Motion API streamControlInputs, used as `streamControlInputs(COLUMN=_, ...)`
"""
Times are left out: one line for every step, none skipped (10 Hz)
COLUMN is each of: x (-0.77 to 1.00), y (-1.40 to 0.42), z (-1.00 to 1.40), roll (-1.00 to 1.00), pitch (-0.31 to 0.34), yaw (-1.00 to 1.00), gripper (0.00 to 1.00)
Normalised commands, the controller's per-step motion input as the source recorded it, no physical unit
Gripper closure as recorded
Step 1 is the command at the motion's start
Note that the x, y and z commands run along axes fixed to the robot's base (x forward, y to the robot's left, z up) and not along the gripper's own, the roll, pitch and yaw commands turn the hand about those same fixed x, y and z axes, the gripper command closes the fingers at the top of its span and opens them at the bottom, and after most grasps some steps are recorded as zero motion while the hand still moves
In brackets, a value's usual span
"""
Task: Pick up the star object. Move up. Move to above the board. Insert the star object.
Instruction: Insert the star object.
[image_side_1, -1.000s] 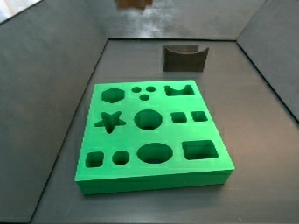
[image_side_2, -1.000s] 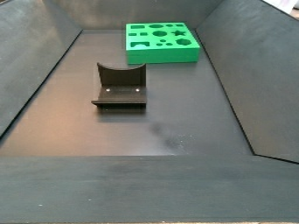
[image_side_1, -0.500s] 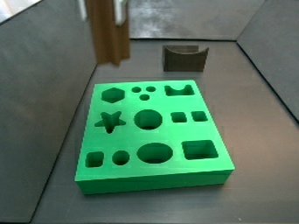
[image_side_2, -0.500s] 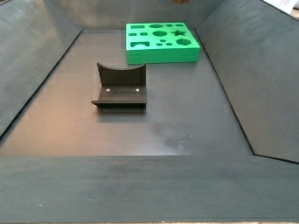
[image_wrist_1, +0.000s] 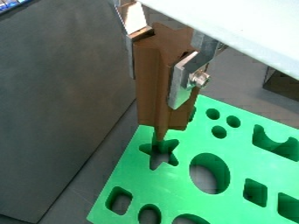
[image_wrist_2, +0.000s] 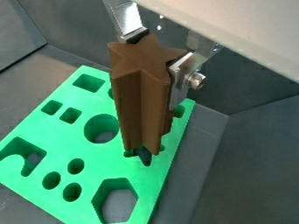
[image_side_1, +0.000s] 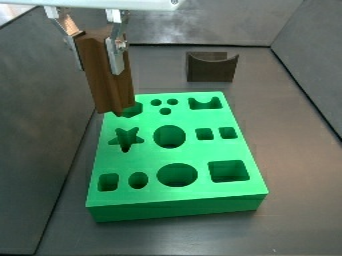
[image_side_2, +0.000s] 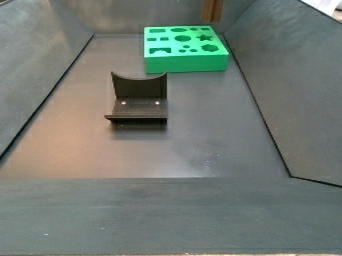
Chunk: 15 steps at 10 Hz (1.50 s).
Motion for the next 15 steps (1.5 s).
streamControlInputs(x=0.02, y=-0.07, z=-0.27, roll=0.13, pitch=-0.021, yaw=-0.01, gripper=1.00)
streamControlInputs(x=0.02, y=-0.13, z=-0.45, roll=0.18, pitch=-0.051, yaw=-0.01, gripper=1.00)
streamControlInputs(x=0.02, y=-0.21, z=-0.50, roll=0.19, pitch=-0.071, yaw=-0.04, gripper=1.00)
streamControlInputs(x=0.05, y=-0.29, z=-0.54, roll=0.25, pitch=-0.067, yaw=-0.05, gripper=1.00)
streamControlInputs(x=0.23, y=-0.29, z=-0.57, roll=0.37, pitch=-0.027, yaw=0.00, gripper=1.00)
streamControlInputs(x=0.26, y=-0.25, z=-0.47, roll=0.43, pitch=0.000, yaw=0.00, gripper=1.00)
streamControlInputs(x=0.31, y=-0.24, z=-0.39, roll=0.47, pitch=0.000, yaw=0.00, gripper=1.00)
streamControlInputs(x=0.40, y=-0.19, z=-0.39, roll=0.47, pitch=0.019, yaw=-0.05, gripper=1.00)
streamControlInputs(x=0.48, y=-0.16, z=-0.41, roll=0.45, pitch=0.044, yaw=-0.09, gripper=1.00)
streamControlInputs(x=0.42, y=-0.05, z=-0.27, roll=0.26, pitch=0.070, yaw=-0.14, gripper=1.00)
streamControlInputs(x=0.00, y=0.00, z=-0.05, roll=0.00, pitch=0.000, yaw=0.00, gripper=1.00)
streamControlInputs(x=0.07, y=0.02, z=-0.33, roll=0.15, pitch=0.000, yaw=-0.21, gripper=1.00)
streamControlInputs(x=0.00, y=0.02, z=-0.35, roll=0.19, pitch=0.000, yaw=-0.31, gripper=1.00)
streamControlInputs(x=-0.21, y=0.07, z=-0.19, roll=0.10, pitch=0.000, yaw=-0.29, gripper=1.00)
streamControlInputs(x=0.00, y=0.00, z=-0.03, roll=0.00, pitch=0.000, yaw=0.00, gripper=1.00)
